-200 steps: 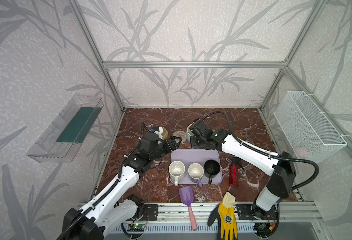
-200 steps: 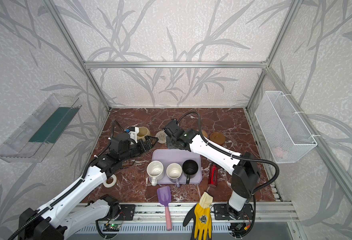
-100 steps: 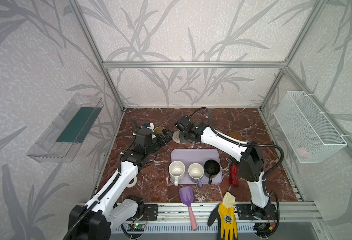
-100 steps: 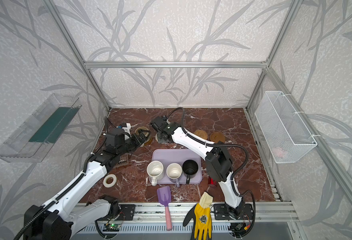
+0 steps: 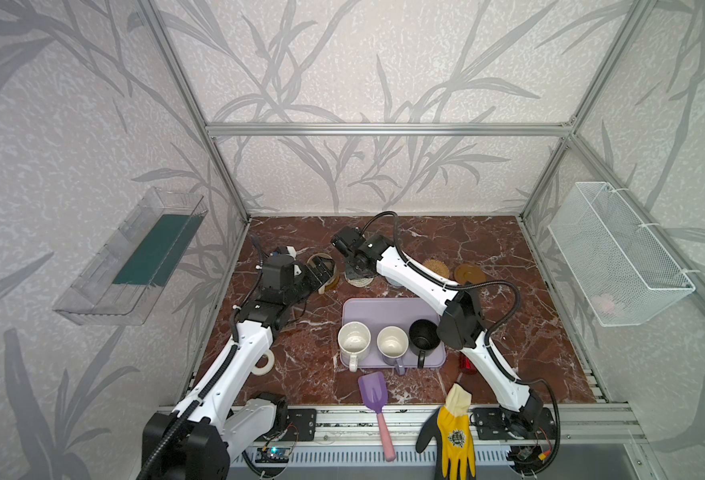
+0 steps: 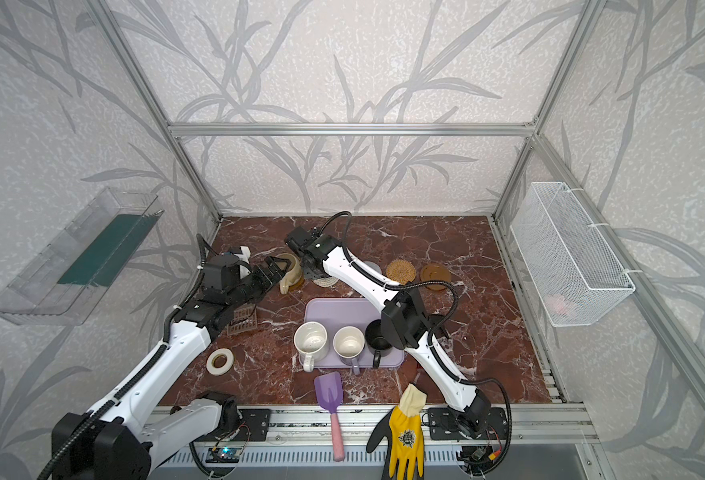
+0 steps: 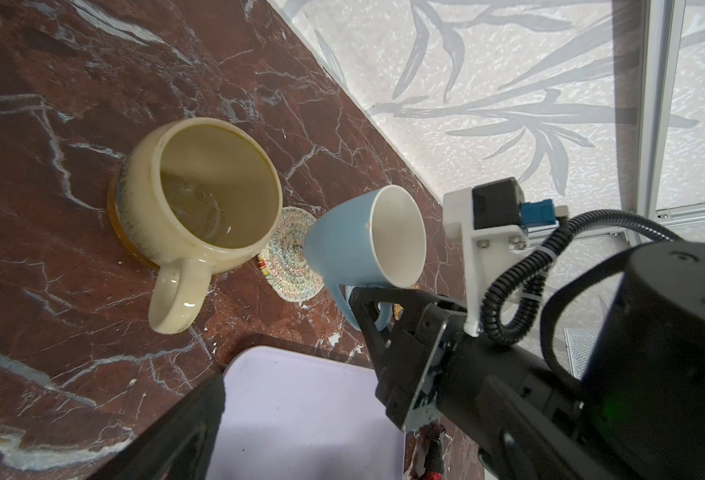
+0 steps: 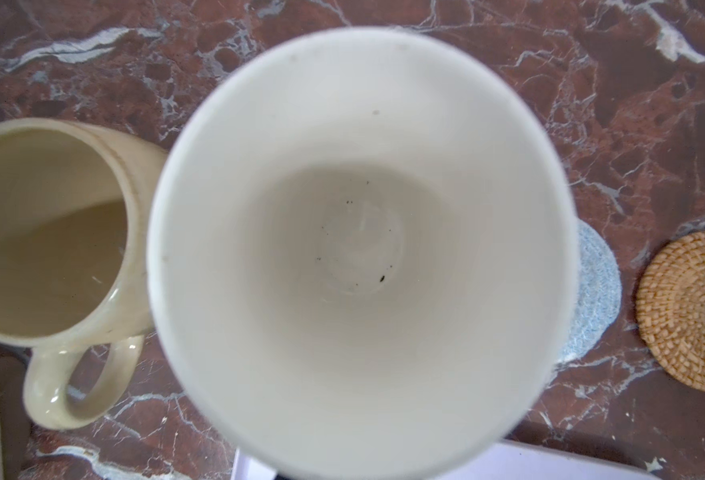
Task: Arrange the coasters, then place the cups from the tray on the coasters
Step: 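Lower light-blue mug onto multicolour coaster beside cream mug with right gripper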
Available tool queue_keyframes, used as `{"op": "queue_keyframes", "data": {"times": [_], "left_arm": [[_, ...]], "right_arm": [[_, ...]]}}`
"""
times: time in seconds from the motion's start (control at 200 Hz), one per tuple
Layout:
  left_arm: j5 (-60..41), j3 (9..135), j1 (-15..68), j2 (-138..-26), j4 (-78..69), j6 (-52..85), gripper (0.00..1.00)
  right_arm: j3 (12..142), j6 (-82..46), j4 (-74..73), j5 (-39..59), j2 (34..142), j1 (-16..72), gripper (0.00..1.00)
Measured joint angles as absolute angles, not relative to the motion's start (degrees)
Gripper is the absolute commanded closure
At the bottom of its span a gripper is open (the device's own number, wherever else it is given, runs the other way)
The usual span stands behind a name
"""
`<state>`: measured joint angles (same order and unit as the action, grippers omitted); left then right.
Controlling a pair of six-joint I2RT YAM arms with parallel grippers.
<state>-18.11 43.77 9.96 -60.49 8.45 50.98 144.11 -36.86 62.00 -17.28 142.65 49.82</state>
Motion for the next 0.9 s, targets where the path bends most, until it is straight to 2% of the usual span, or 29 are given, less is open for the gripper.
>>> {"op": "queue_keyframes", "data": {"times": [0.78, 0.825, 0.905], "left_arm": [[-21.39, 41.08, 9.93, -62.02, 5.13, 52.29, 0.03], [-21.47, 41.04, 9.93, -62.02, 5.17, 52.31, 0.03], [-21.65, 40.84, 9.93, -61.80, 5.06, 52.34, 0.03]], "right_arm": [[147.70, -39.48, 64.03, -14.87, 147.20, 49.50, 1.00], [147.70, -39.48, 63.96, -14.72, 147.20, 49.50, 0.90], [147.70, -39.53, 63.83, -14.26, 147.20, 49.47, 0.80]]}}
